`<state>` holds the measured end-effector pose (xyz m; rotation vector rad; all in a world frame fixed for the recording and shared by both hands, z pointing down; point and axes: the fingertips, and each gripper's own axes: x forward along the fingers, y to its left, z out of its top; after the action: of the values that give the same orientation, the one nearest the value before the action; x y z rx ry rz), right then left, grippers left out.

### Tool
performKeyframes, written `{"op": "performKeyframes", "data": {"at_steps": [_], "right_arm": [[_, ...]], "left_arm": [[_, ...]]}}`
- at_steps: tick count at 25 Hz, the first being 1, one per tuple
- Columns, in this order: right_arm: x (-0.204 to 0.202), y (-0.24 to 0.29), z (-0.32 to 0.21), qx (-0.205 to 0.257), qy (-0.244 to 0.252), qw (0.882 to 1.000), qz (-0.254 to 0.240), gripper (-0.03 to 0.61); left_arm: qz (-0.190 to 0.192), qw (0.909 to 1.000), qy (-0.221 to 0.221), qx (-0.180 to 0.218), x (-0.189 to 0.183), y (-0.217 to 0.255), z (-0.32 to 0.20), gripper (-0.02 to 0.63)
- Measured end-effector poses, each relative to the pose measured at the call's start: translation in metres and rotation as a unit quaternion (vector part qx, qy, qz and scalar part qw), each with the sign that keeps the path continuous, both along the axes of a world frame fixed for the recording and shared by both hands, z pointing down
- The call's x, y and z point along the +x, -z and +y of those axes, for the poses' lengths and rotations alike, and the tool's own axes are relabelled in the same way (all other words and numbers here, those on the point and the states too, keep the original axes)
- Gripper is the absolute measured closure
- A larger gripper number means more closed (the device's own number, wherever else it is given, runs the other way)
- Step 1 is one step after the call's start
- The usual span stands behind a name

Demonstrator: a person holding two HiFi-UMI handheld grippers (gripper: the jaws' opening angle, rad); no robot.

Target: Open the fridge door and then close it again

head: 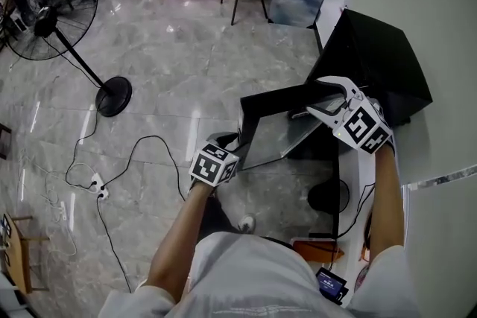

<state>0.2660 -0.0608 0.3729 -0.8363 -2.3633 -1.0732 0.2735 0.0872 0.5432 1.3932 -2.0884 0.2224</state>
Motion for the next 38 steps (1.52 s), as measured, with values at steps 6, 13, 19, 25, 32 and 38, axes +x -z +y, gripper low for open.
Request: {"op": "performKeyframes", "data": {"at_steps": [6, 13, 19, 25, 32, 38], "right_arm": [[-0.014, -0.013, 0.002, 0.053, 0.031, 0.998, 0.018, 0.342], [-0.015, -0.026, 0.005, 0.045, 0.066, 0.995, 0.051, 0.342], [-0.028, -0.034, 0.006, 0.038, 0.071, 0.996, 0.040, 0.350], [-0.046, -0.033, 0.006, 0.026, 0.052, 0.998, 0.027, 0.353], [-0.077, -0.032, -0.001, 0.020, 0.002, 0.999, 0.031, 0.357], [-0.107, -0.030, -0.011, 0.013, -0.058, 0.997, 0.038, 0.360]], "left_arm": [[0.015, 0.9996, 0.019, -0.012, -0.011, -0.021, -0.003, 0.453], [0.030, 0.9992, 0.026, -0.006, -0.018, -0.032, -0.007, 0.487], [0.036, 0.9988, 0.033, 0.005, -0.034, -0.034, -0.008, 0.505], [0.041, 0.9987, 0.029, -0.004, -0.061, -0.042, -0.013, 0.505], [0.045, 0.9989, 0.004, -0.010, -0.109, -0.042, -0.022, 0.505], [0.049, 0.9971, -0.057, -0.011, -0.156, -0.040, -0.036, 0.505]]}}
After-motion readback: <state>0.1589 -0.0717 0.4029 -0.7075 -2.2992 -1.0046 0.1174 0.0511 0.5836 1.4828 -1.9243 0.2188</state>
